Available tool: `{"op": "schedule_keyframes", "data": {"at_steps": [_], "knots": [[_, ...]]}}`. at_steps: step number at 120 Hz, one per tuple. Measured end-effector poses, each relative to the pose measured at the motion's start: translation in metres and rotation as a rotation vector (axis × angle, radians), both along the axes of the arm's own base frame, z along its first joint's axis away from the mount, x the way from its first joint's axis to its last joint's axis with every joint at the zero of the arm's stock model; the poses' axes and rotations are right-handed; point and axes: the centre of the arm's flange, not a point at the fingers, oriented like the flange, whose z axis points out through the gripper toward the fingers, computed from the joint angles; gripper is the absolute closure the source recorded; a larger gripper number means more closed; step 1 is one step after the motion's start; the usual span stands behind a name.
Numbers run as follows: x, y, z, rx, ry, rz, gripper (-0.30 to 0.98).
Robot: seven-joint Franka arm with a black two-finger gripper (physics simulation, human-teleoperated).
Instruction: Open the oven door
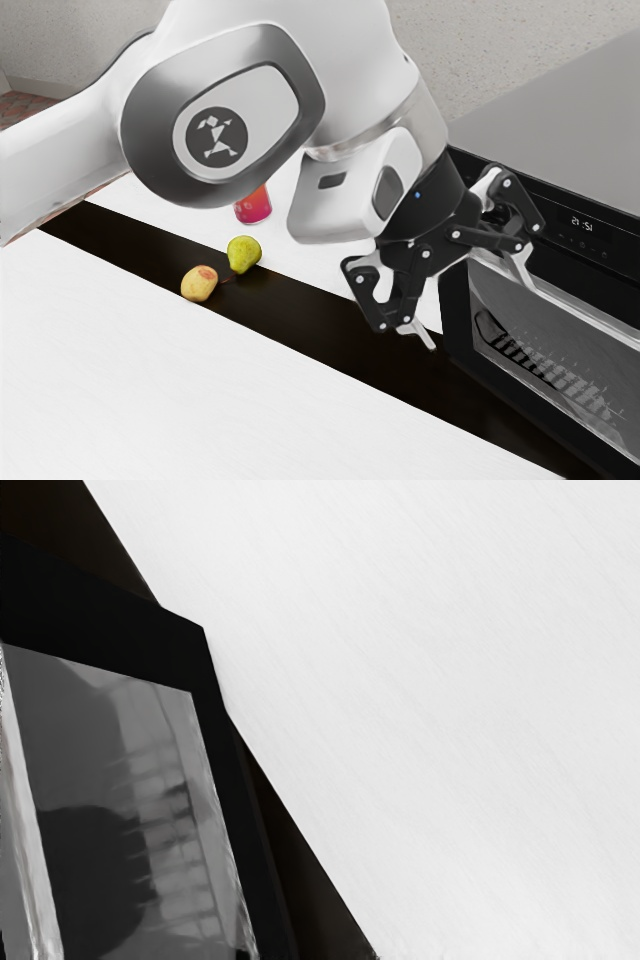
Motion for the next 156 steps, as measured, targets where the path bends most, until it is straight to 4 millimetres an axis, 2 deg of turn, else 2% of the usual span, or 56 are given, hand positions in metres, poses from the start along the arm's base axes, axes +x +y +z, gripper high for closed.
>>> {"op": "schedule_keyframes", "data": {"at_steps": [28, 60, 82, 92, 114, 116, 118, 120, 121, 122, 124, 126, 128, 130, 132, 134, 136, 138, 140, 144, 147, 151, 156], "knots": [[0.025, 0.013, -0.024, -0.008, -0.021, 0.005, 0.0], [0.045, 0.027, -0.027, 0.006, -0.095, 0.104, 0.0], [0.061, 0.034, -0.047, 0.026, -0.109, 0.187, 0.0], [0.063, 0.033, -0.049, 0.022, -0.117, 0.21, 0.0], [0.067, 0.014, -0.08, 0.027, -0.081, 0.22, -0.02], [0.06, 0.017, -0.084, 0.047, -0.079, 0.228, -0.05], [0.039, 0.028, -0.086, 0.088, -0.094, 0.252, -0.05], [0.008, 0.041, -0.082, 0.134, -0.127, 0.287, 0.03], [-0.016, 0.042, -0.074, 0.157, -0.159, 0.297, 0.05], [-0.046, 0.032, -0.064, 0.174, -0.198, 0.285, 0.04], [-0.118, 0.0, -0.041, 0.195, -0.289, 0.23, 0.04], [-0.195, -0.02, 0.004, 0.182, -0.42, 0.198, 0.03], [-0.261, -0.011, 0.07, 0.119, -0.555, 0.232, 0.03], [-0.308, 0.018, 0.132, 0.041, -0.64, 0.308, 0.03], [-0.327, 0.052, 0.176, -0.016, -0.673, 0.408, 0.03], [-0.314, 0.089, 0.209, -0.073, -0.659, 0.518, 0.02], [-0.291, 0.119, 0.226, -0.11, -0.619, 0.612, 0.02], [-0.264, 0.145, 0.234, -0.133, -0.569, 0.698, 0.02], [-0.228, 0.172, 0.233, -0.144, -0.504, 0.784, 0.02], [-0.139, 0.23, 0.205, -0.147, -0.339, 0.948, 0.02], [-0.086, 0.26, 0.175, -0.135, -0.23, 1.045, 0.01], [-0.035, 0.286, 0.136, -0.115, -0.113, 1.145, 0.01], [0.016, 0.308, 0.083, -0.09, 0.026, 1.246, 0.01]]}}
